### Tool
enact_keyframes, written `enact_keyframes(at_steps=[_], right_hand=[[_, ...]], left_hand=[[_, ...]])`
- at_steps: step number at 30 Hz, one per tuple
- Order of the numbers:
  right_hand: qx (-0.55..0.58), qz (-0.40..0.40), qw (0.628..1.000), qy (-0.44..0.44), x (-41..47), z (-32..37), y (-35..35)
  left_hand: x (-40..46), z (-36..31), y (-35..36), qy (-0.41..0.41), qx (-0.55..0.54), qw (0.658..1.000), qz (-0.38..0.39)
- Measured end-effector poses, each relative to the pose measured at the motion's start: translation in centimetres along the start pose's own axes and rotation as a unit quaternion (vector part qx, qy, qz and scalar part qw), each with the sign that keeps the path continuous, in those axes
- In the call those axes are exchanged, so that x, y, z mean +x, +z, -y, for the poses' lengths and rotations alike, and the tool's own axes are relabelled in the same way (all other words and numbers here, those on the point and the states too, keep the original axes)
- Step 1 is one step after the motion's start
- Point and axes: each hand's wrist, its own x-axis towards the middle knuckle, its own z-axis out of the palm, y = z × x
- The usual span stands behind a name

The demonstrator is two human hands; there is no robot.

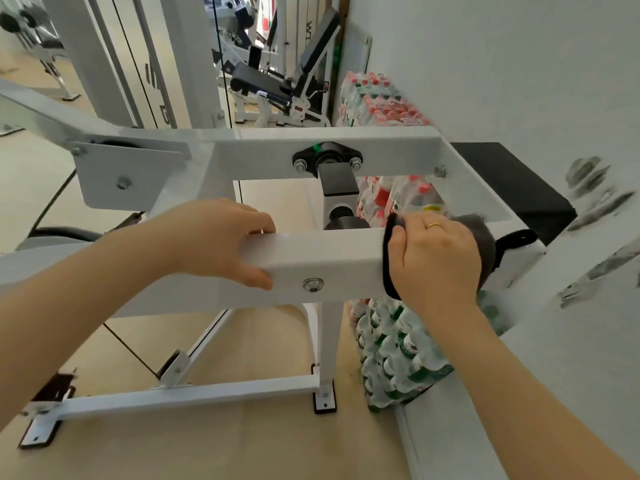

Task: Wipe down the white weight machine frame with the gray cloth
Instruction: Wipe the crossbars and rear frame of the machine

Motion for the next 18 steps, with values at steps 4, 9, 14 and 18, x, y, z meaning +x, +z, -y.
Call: enact_keyframes(at_steps=[4, 9, 14, 18], right_hand=[[0.018, 0.002, 0.999, -0.026, -1.3, 7.0, 1.0], [0.068, -0.008, 0.99, -0.123, -1.9, 13.5, 2.1], [0.058, 0.025, 0.987, -0.145, -1.0, 10.2, 1.1], [0.036, 0.042, 0.997, -0.055, -1.0, 6.2, 0.2]], left_hand=[[-0.7, 1.8, 0.6, 0.026, 0.012, 1.0, 0.005], [-1.7, 3.6, 1.0, 0.047, 0.001, 0.999, -0.004], [-2.7, 5.3, 1.3, 0.097, 0.016, 0.994, -0.048], [-3.8, 6.5, 1.4, 0.1, -0.004, 0.993, -0.058]])
